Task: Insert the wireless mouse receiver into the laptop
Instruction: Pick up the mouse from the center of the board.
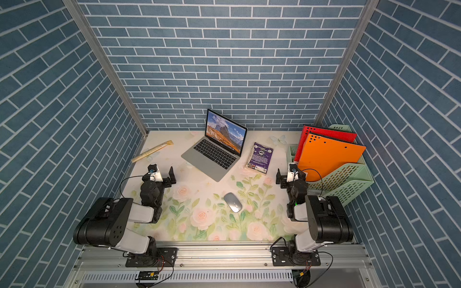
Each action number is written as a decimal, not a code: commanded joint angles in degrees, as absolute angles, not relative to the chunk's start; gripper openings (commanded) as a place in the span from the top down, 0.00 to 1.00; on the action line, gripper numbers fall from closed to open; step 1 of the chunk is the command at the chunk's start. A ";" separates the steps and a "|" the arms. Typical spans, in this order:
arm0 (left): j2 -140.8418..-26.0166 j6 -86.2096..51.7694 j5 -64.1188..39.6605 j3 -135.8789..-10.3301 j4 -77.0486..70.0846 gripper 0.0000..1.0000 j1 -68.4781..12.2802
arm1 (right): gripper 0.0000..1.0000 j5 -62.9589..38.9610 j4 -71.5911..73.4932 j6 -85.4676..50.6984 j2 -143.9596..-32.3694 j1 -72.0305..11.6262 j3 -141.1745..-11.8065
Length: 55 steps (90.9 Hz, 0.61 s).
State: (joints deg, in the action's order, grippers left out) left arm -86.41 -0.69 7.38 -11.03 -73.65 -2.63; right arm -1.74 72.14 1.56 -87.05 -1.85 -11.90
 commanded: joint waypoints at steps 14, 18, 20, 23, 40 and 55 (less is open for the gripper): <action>-86.80 -0.13 6.24 -11.77 -74.20 0.00 -2.52 | 0.01 -2.37 73.48 2.40 -87.64 -1.69 -12.44; -86.87 -0.28 6.15 -11.88 -74.07 0.00 -2.40 | 0.01 -2.33 73.48 2.43 -87.71 -1.67 -12.48; -86.84 -0.38 5.73 -11.93 -73.84 0.00 -2.14 | 0.01 -2.30 73.50 2.45 -87.67 -1.67 -12.48; -86.83 -0.43 5.51 -12.02 -73.78 0.00 -2.04 | 0.01 -2.26 73.57 2.42 -87.65 -1.67 -12.40; -78.70 -0.91 5.91 -11.81 -68.05 0.00 -2.10 | 0.01 6.46 66.32 -1.08 -75.25 -1.76 -10.89; -60.99 -9.54 5.50 -15.88 -43.10 0.00 -3.89 | 0.01 2.44 35.49 -9.72 -50.08 -3.00 -15.91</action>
